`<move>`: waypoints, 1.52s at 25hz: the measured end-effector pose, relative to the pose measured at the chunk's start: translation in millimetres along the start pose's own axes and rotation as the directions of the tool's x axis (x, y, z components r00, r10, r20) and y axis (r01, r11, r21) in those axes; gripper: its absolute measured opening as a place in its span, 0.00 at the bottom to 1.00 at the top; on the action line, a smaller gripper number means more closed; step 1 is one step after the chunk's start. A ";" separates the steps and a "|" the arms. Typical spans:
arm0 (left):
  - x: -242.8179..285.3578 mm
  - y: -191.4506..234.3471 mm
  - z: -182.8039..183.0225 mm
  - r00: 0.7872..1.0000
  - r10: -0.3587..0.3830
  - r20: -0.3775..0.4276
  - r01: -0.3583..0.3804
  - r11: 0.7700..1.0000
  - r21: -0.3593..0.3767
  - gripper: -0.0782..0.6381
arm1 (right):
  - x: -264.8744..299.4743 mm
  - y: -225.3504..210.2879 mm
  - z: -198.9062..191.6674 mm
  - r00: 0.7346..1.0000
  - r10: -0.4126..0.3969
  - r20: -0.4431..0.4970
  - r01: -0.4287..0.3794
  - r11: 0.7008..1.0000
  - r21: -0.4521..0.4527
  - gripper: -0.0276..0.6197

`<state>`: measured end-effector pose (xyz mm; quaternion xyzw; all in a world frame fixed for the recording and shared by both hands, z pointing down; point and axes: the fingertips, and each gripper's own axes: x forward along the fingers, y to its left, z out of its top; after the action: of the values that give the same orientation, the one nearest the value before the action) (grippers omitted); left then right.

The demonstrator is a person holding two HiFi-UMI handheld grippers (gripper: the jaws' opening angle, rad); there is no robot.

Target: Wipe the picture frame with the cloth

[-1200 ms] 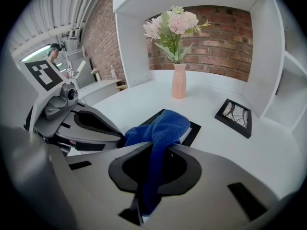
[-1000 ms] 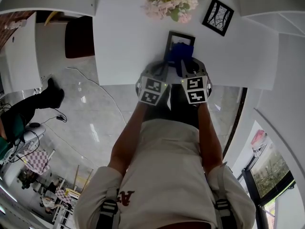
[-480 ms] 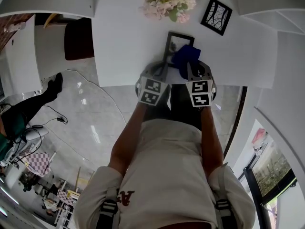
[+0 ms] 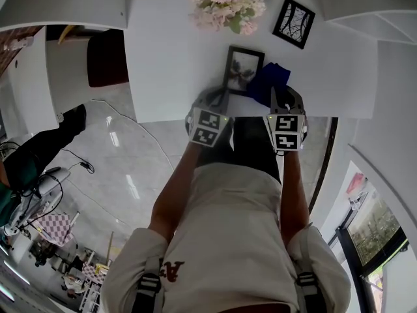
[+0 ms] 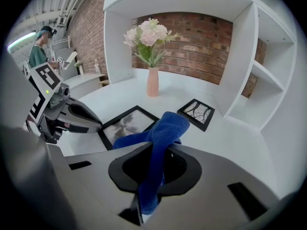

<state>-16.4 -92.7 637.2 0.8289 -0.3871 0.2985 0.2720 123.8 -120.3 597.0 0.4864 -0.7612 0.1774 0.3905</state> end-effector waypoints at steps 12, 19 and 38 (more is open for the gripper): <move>-0.1 -0.7 -0.4 1.000 -0.010 -0.004 0.010 1.000 -0.001 0.11 | -14.4 9.7 76.0 0.986 0.026 0.164 -0.024 1.000 -0.011 0.09; 0.2 -1.5 0.7 1.000 -0.013 -0.002 0.013 1.000 -0.011 0.11 | 10.7 50.3 105.0 0.969 0.129 0.208 -0.124 0.992 -0.036 0.09; -1.1 -1.1 1.2 1.000 -0.009 0.006 0.009 0.999 -0.033 0.11 | 79.8 87.8 86.3 0.970 0.211 0.123 -0.218 0.975 0.043 0.09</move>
<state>-15.7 -92.5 635.4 0.8269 -0.3890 0.2884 0.2859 -7.5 -183.7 613.3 0.4216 -0.8258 0.2109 0.3096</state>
